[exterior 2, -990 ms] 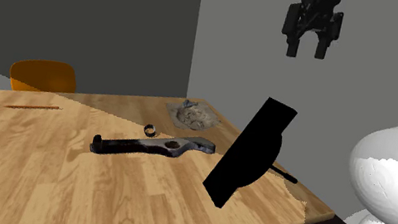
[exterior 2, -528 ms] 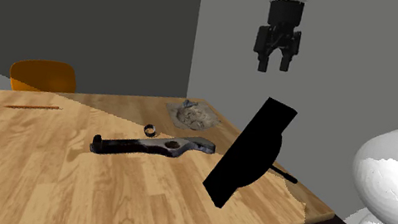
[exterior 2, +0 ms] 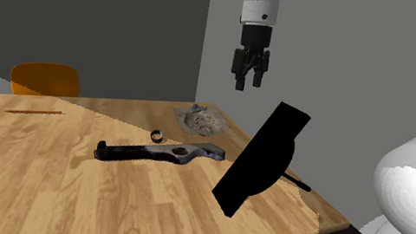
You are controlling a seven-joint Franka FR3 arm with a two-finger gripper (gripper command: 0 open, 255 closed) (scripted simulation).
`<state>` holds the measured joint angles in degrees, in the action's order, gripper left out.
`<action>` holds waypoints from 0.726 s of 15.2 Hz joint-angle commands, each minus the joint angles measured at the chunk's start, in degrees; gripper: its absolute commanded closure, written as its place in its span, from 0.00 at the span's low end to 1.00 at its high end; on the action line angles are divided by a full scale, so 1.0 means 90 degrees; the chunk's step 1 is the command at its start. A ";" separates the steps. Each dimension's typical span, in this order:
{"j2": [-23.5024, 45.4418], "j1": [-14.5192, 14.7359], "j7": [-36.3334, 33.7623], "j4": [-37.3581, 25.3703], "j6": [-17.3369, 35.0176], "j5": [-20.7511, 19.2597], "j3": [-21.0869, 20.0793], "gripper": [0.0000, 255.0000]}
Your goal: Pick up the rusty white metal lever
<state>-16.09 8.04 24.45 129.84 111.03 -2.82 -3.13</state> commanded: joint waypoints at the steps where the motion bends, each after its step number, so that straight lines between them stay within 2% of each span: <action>1: 0.0455 0.0113 0.0182 -0.0165 0.0268 -0.0005 -0.0084 0.00; 11: 0.2421 0.0604 0.0982 -0.1161 0.1105 -0.0202 -0.0552 0.00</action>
<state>3.86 12.99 32.61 120.41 120.30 -4.34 -7.63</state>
